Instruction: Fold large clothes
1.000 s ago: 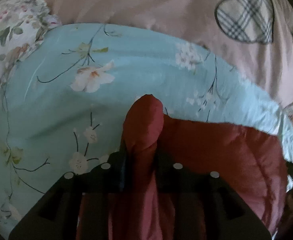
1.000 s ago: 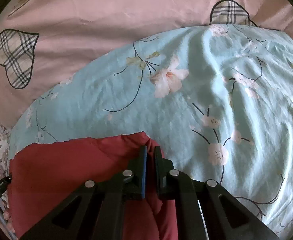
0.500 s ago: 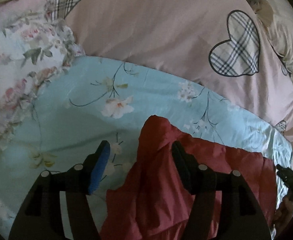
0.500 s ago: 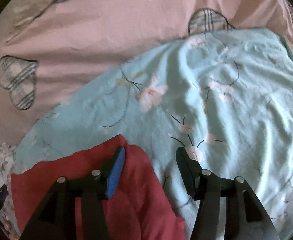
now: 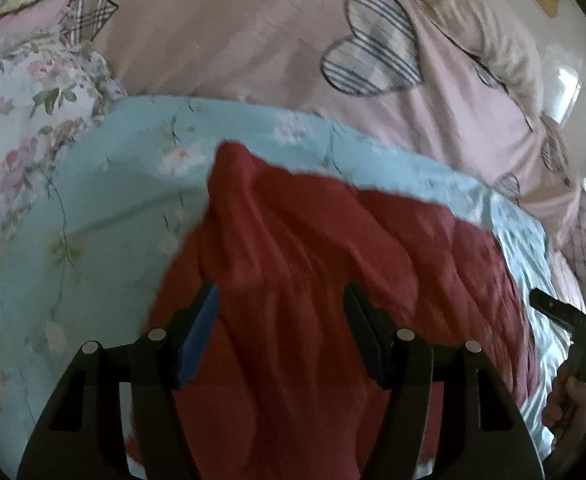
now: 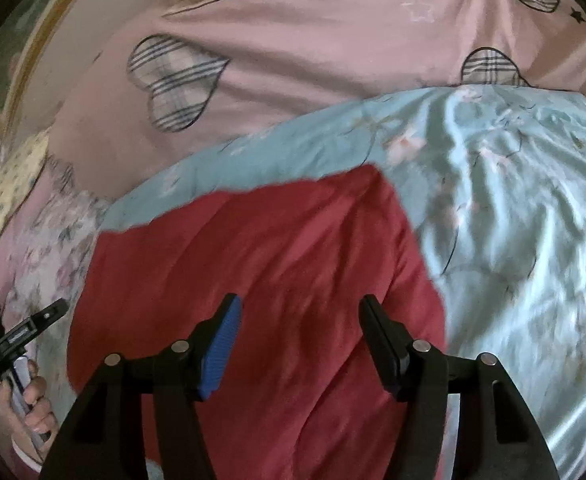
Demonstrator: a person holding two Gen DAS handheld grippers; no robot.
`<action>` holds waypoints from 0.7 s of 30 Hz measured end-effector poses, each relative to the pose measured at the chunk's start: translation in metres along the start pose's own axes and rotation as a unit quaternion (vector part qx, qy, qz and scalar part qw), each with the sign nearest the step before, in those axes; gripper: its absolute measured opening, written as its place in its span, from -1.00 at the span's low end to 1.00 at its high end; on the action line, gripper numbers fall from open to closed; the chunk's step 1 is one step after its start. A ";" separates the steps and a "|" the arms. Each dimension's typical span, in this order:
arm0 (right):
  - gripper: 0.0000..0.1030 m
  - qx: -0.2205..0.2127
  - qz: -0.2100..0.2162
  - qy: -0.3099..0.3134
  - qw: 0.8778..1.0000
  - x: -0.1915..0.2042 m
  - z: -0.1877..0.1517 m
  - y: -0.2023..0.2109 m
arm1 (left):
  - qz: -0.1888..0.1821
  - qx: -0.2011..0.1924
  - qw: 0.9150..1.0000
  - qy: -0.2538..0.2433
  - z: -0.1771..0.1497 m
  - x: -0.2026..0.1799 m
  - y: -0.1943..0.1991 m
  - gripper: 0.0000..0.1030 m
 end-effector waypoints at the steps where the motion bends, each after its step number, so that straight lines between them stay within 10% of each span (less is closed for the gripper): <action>1: 0.30 0.000 0.004 0.003 1.000 0.004 -0.007 0.004 | -0.001 0.007 1.000 -0.003 -0.010 -0.004 0.001 0.23; 12: 0.49 -0.019 -0.030 0.098 0.995 0.055 -0.062 0.024 | -0.011 0.039 0.998 -0.040 -0.064 -0.057 -0.001 0.42; 21: 0.51 0.011 -0.080 0.065 0.995 0.014 -0.088 0.005 | 0.037 0.084 0.993 -0.071 -0.090 -0.058 -0.023 0.50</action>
Point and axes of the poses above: each gripper's, at about its wrist camera, not at the fingertips, and y roughly against the way its jaws point, x to its left, z to its top, the point moved 10 cm from there along -y, roughly the way its jaws point, and after that the axes turned 12 degrees about -z, right-handed, at the moved point
